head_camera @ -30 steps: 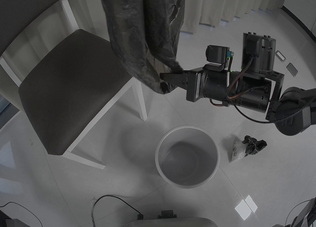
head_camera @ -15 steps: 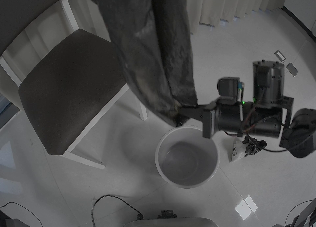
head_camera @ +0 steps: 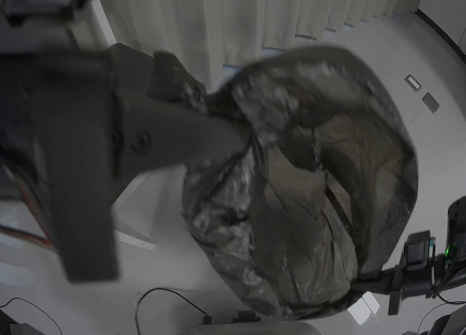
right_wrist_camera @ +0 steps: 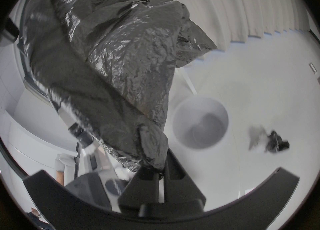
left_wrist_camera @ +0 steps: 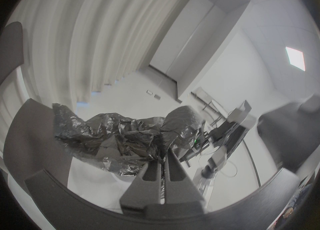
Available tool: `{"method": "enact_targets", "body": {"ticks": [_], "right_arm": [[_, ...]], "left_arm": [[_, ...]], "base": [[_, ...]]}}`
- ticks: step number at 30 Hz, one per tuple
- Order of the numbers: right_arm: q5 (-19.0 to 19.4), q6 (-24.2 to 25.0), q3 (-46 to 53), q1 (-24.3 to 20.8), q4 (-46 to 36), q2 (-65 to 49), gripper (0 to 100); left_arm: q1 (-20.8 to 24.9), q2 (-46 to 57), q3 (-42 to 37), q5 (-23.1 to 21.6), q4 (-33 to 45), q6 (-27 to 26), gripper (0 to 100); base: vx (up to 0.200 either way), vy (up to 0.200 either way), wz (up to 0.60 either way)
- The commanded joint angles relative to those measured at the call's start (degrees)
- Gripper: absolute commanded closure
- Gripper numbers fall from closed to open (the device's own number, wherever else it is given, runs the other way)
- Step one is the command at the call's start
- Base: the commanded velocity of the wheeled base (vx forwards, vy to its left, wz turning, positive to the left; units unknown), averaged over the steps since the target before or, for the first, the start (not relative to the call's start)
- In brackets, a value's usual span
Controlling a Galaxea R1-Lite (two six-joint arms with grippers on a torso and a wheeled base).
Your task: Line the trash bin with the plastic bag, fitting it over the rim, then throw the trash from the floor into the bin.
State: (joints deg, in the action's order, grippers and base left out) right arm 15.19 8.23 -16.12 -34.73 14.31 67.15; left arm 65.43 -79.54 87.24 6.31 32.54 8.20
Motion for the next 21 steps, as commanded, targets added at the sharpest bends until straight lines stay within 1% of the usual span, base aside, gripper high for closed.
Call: {"method": "enact_targets", "body": {"ticks": [1, 8, 11, 15, 16, 18, 21], "right_arm": [[0.02, 0.12, 3.28, 1.42, -4.29, -6.59, 100], [0.19, -0.23, 1.97, 1.68, -3.85, 0.79, 100], [0.37, -0.32, 0.03, 1.68, -3.68, 4.31, 100], [0.63, -0.41, -2.43, 1.68, -3.59, 9.06, 100], [0.63, -0.67, -3.75, 1.86, -3.59, 11.69, 100], [0.63, -1.02, -5.24, 2.56, -3.41, 14.59, 100], [0.63, -1.81, -6.21, 4.15, -2.53, 17.58, 100]], "left_arm": [[-3.29, -4.13, -6.99, -3.77, -0.63, 0.23, 100], [-7.59, -4.92, -13.41, -5.26, -6.08, 0.32, 100], [-8.30, -4.22, -14.20, -5.35, -6.17, 0.58, 100], [-8.39, -3.60, -15.61, -5.61, -6.35, 2.87, 100], [-8.83, -3.86, -16.57, -6.67, -6.43, 3.84, 100], [-9.70, -4.57, -17.89, -8.25, -7.58, 4.10, 100], [-10.58, -6.50, -19.56, -10.09, -13.20, 4.28, 100]], "base": [[0.000, 0.000, 0.00], [0.000, 0.000, 0.00], [0.000, 0.000, 0.00], [0.000, 0.000, 0.00], [0.000, 0.000, 0.00], [0.000, 0.000, 0.00], [0.000, 0.000, 0.00]]}}
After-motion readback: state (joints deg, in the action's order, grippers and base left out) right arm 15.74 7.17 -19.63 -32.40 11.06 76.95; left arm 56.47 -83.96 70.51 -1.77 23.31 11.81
